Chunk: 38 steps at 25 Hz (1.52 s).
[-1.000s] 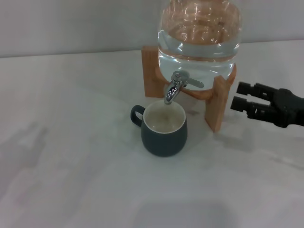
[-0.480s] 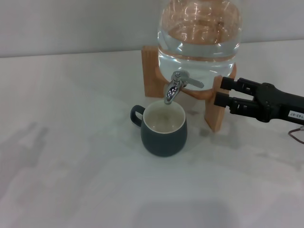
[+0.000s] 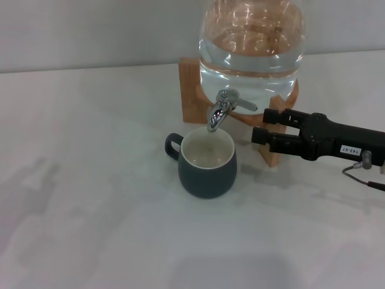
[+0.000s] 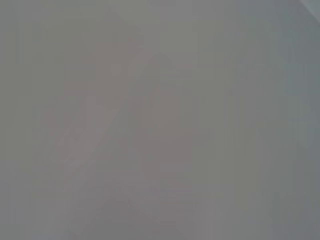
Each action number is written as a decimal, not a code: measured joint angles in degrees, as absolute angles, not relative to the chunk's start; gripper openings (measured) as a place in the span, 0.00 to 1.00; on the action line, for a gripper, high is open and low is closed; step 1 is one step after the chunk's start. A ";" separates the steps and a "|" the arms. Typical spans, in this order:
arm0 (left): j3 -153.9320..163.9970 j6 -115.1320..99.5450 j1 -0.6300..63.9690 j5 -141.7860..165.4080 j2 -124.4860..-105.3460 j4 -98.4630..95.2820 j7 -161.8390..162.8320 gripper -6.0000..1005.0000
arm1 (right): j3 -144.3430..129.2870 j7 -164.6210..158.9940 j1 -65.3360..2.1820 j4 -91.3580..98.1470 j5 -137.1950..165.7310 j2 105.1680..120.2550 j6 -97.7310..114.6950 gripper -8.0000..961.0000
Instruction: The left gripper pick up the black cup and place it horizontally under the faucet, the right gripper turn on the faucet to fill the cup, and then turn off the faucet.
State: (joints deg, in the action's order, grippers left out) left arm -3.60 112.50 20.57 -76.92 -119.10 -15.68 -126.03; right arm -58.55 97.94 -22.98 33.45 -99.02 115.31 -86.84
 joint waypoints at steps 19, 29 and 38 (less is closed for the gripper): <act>-3.32 112.54 20.39 -77.00 -119.27 -15.28 -126.05 0.39 | -58.15 97.21 -22.67 34.11 -100.52 115.15 -89.92 0.88; -3.18 112.71 20.29 -77.00 -119.36 -14.85 -126.32 0.39 | -58.34 97.20 -22.92 34.10 -100.55 115.17 -89.61 0.88; -3.15 112.57 20.31 -76.99 -119.36 -14.50 -126.38 0.40 | -58.61 97.20 -23.55 33.99 -100.64 115.29 -89.32 0.88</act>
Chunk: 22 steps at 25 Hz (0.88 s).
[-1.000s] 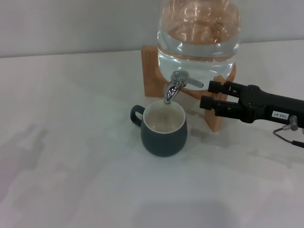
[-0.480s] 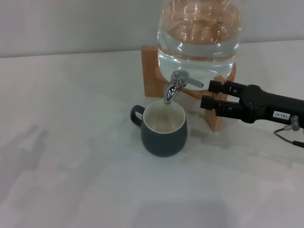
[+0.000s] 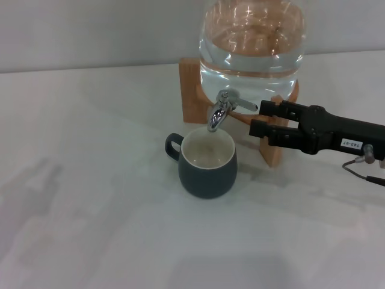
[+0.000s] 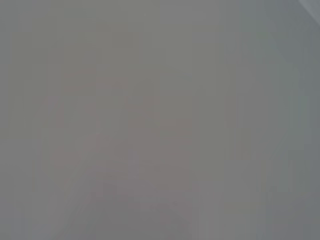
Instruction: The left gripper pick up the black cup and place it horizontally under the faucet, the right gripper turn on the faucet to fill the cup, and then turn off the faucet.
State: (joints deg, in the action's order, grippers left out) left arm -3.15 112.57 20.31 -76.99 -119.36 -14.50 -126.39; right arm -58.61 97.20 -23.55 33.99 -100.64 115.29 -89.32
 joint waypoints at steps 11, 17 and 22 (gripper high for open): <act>-3.19 112.61 20.21 -76.99 -119.36 -14.45 -126.47 0.40 | -59.75 97.09 -24.15 33.58 -100.65 115.39 -87.65 0.88; -3.12 112.46 20.17 -76.99 -119.35 -13.90 -126.47 0.40 | -60.12 96.73 -24.19 33.94 -100.64 115.39 -87.94 0.88; -3.13 112.38 20.12 -76.99 -119.36 -13.89 -126.47 0.40 | -60.12 96.84 -24.39 34.09 -100.63 115.39 -89.77 0.88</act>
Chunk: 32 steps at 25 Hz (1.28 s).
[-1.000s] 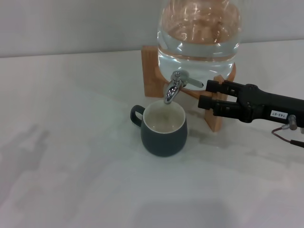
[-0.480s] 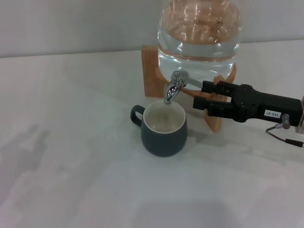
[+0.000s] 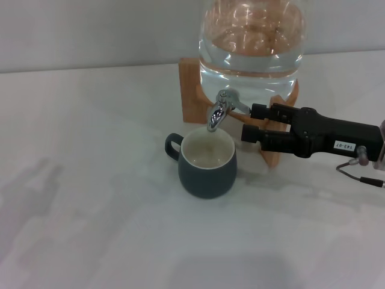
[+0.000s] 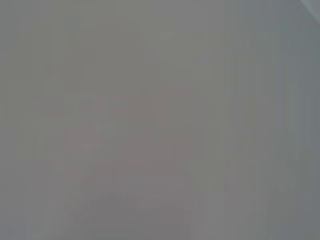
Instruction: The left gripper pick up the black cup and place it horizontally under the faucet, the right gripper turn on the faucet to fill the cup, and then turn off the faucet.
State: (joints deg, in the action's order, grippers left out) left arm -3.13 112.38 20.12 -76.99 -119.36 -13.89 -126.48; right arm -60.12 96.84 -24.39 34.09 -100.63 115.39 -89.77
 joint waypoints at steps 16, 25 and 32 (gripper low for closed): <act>-3.26 112.32 20.07 -76.96 -119.27 -13.89 -126.46 0.41 | -61.57 96.86 -24.72 34.19 -100.57 115.31 -92.65 0.88; -3.20 112.91 19.46 -76.94 -119.27 -13.88 -126.47 0.41 | -59.42 97.08 -22.72 34.90 -101.31 115.04 -92.06 0.88; -3.16 113.02 19.42 -76.83 -119.26 -13.89 -126.35 0.41 | -59.41 97.21 -22.48 34.95 -101.32 115.07 -90.75 0.88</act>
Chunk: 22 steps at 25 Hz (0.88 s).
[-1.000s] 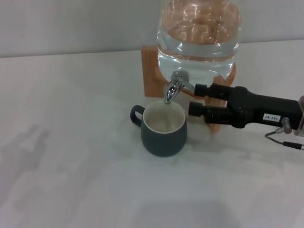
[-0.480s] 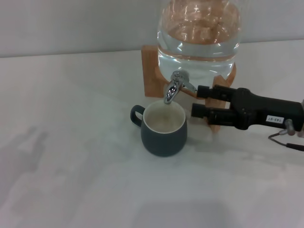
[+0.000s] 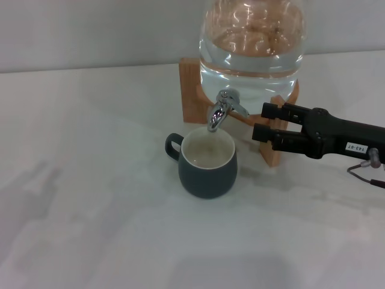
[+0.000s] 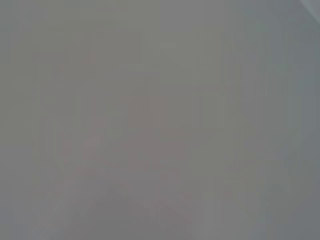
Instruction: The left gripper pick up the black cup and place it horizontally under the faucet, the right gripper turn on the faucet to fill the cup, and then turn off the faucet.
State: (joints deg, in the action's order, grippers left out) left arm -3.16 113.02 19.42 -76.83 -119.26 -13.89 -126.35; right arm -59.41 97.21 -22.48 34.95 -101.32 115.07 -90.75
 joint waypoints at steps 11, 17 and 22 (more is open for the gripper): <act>-3.26 116.71 18.17 -82.56 -119.02 -15.27 -123.43 0.41 | -59.49 97.18 -22.47 34.79 -100.88 115.12 -90.49 0.88; -3.59 116.36 15.39 -87.82 -118.98 -15.35 -123.74 0.42 | -59.35 97.21 -22.30 34.76 -101.09 114.99 -90.45 0.88; -3.61 116.39 11.58 -93.55 -118.95 -15.39 -123.75 0.42 | -59.32 97.21 -22.09 34.84 -101.24 114.87 -90.44 0.88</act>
State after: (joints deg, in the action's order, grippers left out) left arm -3.61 116.39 11.58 -93.55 -118.95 -15.39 -123.75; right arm -59.32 97.21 -22.09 34.84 -101.24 114.87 -90.44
